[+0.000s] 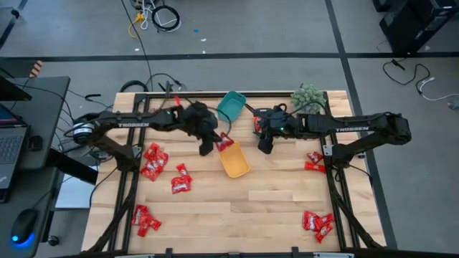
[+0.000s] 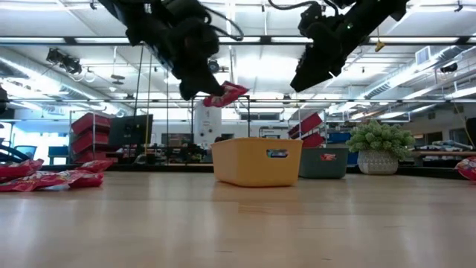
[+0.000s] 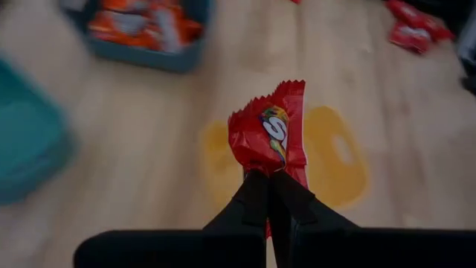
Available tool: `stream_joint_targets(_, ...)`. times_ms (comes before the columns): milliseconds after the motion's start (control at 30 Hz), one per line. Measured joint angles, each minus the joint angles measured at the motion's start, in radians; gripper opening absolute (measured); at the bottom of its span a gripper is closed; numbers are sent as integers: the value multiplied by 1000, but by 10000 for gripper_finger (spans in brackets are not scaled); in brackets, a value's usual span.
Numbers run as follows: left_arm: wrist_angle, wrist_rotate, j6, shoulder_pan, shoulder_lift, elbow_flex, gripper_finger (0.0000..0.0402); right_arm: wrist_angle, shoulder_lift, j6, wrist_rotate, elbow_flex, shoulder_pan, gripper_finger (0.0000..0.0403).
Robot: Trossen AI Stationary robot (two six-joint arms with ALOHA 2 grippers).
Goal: Sort candy
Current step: Put the red candy into the yellow bin
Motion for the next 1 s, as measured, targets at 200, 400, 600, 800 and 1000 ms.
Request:
stream_joint_targets(200, 4, 7, -6, -79, 126, 67, 0, 2, 25, 12, 0, 0, 0, 209)
stream_joint_targets(400, -37, 6, -25, -79, 282, 153, 0, 0, 33, 7, 0, 0, 0, 209)
stream_joint_targets(600, -132, -35, -23, -78, 422, 261, 0, 0, 33, -7, 0, 0, 0, 209)
stream_joint_targets(800, -248, -94, 4, -78, 474, 325, 6, -4, 33, -12, 0, 0, 0, 209)
stream_joint_targets(1000, -312, -98, 25, -78, 474, 326, 41, -6, 33, -14, 0, 0, 0, 209)
